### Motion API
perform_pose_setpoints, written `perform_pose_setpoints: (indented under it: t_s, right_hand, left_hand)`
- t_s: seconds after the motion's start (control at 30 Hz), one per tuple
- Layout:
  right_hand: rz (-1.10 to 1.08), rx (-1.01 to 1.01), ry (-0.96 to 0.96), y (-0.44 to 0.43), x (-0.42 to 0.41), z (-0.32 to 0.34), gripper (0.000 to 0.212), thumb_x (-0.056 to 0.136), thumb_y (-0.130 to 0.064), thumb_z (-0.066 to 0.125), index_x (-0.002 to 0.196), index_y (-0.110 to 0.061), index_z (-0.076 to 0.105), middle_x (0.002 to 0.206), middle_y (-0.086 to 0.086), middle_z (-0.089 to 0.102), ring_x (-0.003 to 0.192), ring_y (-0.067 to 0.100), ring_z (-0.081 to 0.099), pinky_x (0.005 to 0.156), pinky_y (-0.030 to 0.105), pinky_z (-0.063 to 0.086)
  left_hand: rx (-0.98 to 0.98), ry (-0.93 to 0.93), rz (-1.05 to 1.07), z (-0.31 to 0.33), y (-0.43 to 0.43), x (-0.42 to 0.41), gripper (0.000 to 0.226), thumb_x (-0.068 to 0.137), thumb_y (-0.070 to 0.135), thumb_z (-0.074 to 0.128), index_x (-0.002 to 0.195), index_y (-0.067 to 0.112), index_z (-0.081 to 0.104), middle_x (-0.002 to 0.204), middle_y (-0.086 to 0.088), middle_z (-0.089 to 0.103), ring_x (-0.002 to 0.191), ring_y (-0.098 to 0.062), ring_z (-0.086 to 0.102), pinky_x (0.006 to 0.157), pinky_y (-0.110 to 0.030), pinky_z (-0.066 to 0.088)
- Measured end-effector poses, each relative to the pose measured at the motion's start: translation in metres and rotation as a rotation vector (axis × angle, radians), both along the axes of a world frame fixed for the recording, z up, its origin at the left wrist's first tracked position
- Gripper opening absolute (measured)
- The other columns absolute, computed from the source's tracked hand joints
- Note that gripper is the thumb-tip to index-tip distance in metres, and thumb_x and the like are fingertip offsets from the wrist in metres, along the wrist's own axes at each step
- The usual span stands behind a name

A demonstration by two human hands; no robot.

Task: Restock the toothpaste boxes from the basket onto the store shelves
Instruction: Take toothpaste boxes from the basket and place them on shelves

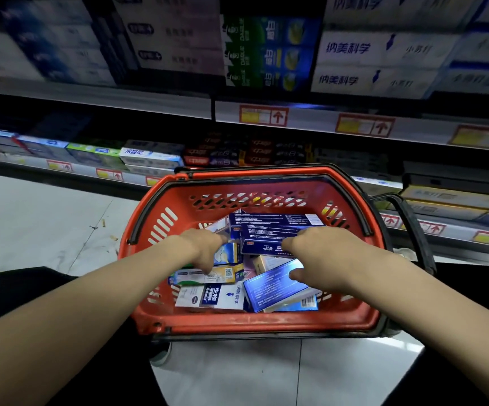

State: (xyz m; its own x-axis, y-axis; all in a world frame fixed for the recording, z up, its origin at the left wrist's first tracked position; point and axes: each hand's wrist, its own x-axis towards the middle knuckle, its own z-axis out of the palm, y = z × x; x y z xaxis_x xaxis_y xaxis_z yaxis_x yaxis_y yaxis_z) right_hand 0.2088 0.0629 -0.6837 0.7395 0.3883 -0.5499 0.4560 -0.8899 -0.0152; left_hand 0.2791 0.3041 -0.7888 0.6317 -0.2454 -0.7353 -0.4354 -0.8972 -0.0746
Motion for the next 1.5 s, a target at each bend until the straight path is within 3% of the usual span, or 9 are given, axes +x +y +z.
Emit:
perform_pose_setpoints:
  t_s: [0.17, 0.5, 0.6, 0.8, 0.93, 1.1, 1.3, 1.4, 1.5]
  right_hand:
    - [-0.036, 0.012, 0.007, -0.002, 0.001, 0.001, 0.036, 0.1, -0.037, 0.058, 0.133, -0.021, 0.056, 0.125, 0.004, 0.064, 0.117, 0.031, 0.061, 0.087, 0.041, 0.054]
    - [-0.072, 0.011, 0.022, -0.009, 0.001, 0.007, 0.044, 0.101, -0.043, 0.056, 0.139, -0.021, 0.054, 0.132, 0.006, 0.062, 0.121, 0.031, 0.06, 0.094, 0.041, 0.052]
    - [-0.092, 0.013, 0.023, -0.012, 0.003, 0.012, 0.048, 0.101, -0.045, 0.056, 0.142, -0.02, 0.052, 0.134, 0.006, 0.062, 0.123, 0.031, 0.059, 0.095, 0.04, 0.051]
    - [-0.125, 0.111, -0.128, -0.016, 0.016, 0.022, 0.044, 0.098, -0.049, 0.059, 0.134, -0.024, 0.059, 0.126, 0.006, 0.068, 0.117, 0.032, 0.064, 0.093, 0.042, 0.055]
    - [-0.309, 0.571, -0.276, -0.01, 0.03, 0.029, 0.031, 0.096, -0.045, 0.065, 0.123, -0.03, 0.069, 0.107, -0.006, 0.075, 0.101, 0.018, 0.069, 0.09, 0.038, 0.055]
    - [-0.67, 0.986, -0.103, 0.006, 0.037, 0.022, 0.042, 0.082, -0.056, 0.076, 0.116, -0.031, 0.072, 0.094, -0.005, 0.075, 0.088, 0.01, 0.073, 0.088, 0.041, 0.059]
    - [-0.997, 1.406, 0.158, 0.031, 0.032, 0.029, 0.034, 0.092, -0.039, 0.074, 0.118, -0.017, 0.07, 0.093, 0.0, 0.079, 0.075, 0.011, 0.073, 0.066, 0.025, 0.055]
    - [-1.059, 1.567, 0.214, 0.032, 0.031, 0.034, 0.028, 0.095, -0.031, 0.073, 0.112, -0.01, 0.069, 0.087, 0.0, 0.078, 0.064, 0.01, 0.071, 0.061, 0.019, 0.052]
    - [-1.15, 1.671, 0.238, 0.022, 0.031, 0.038, 0.019, 0.094, -0.021, 0.072, 0.104, -0.008, 0.063, 0.059, -0.006, 0.065, 0.044, 0.003, 0.056, 0.06, 0.02, 0.049]
  left_hand:
    - [-0.023, 0.022, 0.033, 0.004, -0.002, 0.008, 0.093, 0.078, 0.032, 0.089, 0.156, 0.026, 0.039, 0.15, 0.001, 0.055, 0.133, -0.026, 0.056, 0.102, -0.036, 0.051]
    - [-0.164, 0.056, 0.144, 0.023, 0.013, 0.023, 0.053, 0.07, 0.029, 0.094, 0.104, 0.022, 0.055, 0.104, 0.002, 0.068, 0.095, -0.022, 0.061, 0.076, -0.035, 0.047]
    - [-0.319, 0.032, 0.276, 0.041, 0.028, 0.037, 0.042, 0.072, 0.031, 0.094, 0.09, 0.026, 0.056, 0.088, 0.006, 0.07, 0.082, -0.018, 0.062, 0.072, -0.033, 0.045]
    - [-0.727, -0.079, 0.629, 0.09, 0.065, 0.048, 0.033, 0.081, 0.023, 0.088, 0.093, 0.004, 0.063, 0.08, -0.011, 0.072, 0.065, -0.012, 0.063, 0.062, -0.02, 0.05]
    - [-1.0, -0.244, 0.765, 0.116, 0.058, 0.036, 0.027, 0.087, 0.032, 0.082, 0.106, 0.015, 0.074, 0.093, -0.008, 0.076, 0.078, -0.012, 0.061, 0.071, -0.025, 0.049]
    - [-1.332, -0.213, 0.959, 0.134, 0.016, 0.023, 0.023, 0.096, 0.037, 0.071, 0.115, 0.025, 0.076, 0.105, -0.008, 0.08, 0.084, -0.016, 0.069, 0.078, -0.031, 0.053]
    - [-1.478, -0.056, 1.055, 0.141, -0.042, 0.004, 0.023, 0.099, 0.037, 0.065, 0.104, 0.019, 0.079, 0.097, -0.002, 0.08, 0.082, -0.017, 0.071, 0.069, -0.025, 0.051]
    - [-1.47, -0.021, 0.93, 0.149, -0.055, 0.002, 0.027, 0.1, 0.04, 0.065, 0.114, 0.021, 0.079, 0.103, 0.0, 0.081, 0.094, -0.017, 0.077, 0.081, -0.03, 0.059]
    - [-1.436, -0.079, 1.066, 0.162, -0.057, 0.01, 0.039, 0.104, 0.046, 0.054, 0.109, 0.019, 0.081, 0.102, -0.003, 0.08, 0.098, -0.02, 0.076, 0.091, -0.034, 0.056]
